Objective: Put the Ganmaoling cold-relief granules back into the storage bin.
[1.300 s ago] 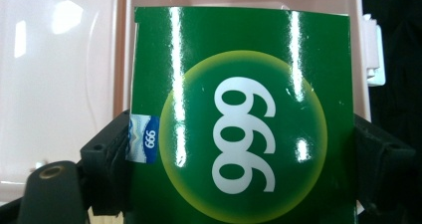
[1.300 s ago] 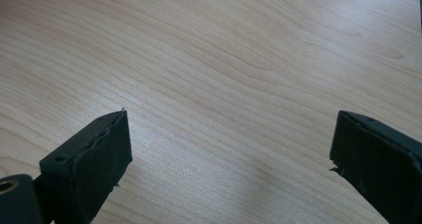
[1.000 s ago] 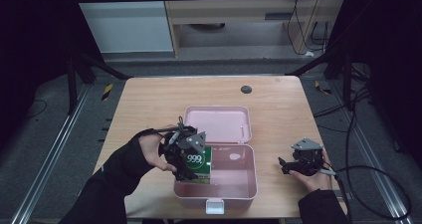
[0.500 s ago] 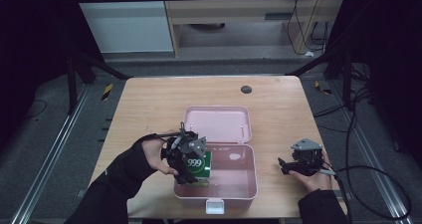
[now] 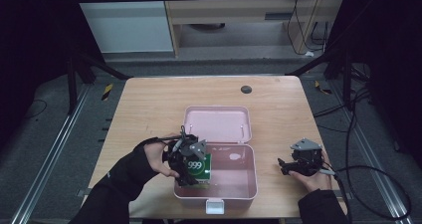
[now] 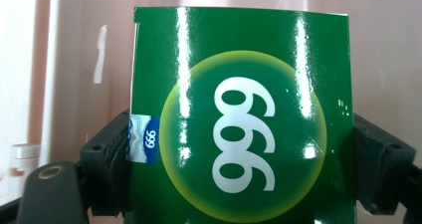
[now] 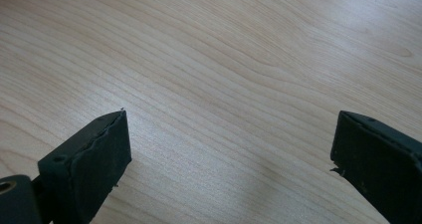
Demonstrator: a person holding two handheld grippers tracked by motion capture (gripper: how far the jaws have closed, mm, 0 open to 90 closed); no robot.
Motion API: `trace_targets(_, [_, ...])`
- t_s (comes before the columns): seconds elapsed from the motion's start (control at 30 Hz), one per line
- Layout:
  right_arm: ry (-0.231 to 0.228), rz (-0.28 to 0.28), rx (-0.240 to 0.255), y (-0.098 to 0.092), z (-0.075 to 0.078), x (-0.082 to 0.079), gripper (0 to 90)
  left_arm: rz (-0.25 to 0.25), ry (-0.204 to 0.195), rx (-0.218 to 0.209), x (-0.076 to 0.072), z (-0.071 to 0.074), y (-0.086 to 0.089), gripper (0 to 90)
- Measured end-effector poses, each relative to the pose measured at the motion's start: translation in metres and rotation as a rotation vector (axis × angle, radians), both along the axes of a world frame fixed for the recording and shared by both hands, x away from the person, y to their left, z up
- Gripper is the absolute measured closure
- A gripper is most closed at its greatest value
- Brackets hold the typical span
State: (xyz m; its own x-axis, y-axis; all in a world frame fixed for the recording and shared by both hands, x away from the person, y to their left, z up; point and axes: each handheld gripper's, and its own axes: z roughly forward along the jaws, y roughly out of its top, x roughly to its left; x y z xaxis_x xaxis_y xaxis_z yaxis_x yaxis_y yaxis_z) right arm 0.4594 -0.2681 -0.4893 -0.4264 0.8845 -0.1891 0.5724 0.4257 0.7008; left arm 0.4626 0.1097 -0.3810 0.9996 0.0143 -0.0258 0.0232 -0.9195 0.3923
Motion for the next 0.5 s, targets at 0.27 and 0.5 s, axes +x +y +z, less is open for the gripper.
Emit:
trace_targets(0.27, [0.004, 0.002, -0.004, 0.0002, -0.0006, 0.0003, 2.6, 0.005, -0.001, -0.003, -0.0001, -0.0089, 0.0011, 14.0])
trace_targets(0.5, [0.006, 0.006, -0.007, 0.0002, -0.0006, 0.0003, 2.4, -0.011, -0.013, 0.028, 0.0005, -0.0112, 0.0004, 13.4])
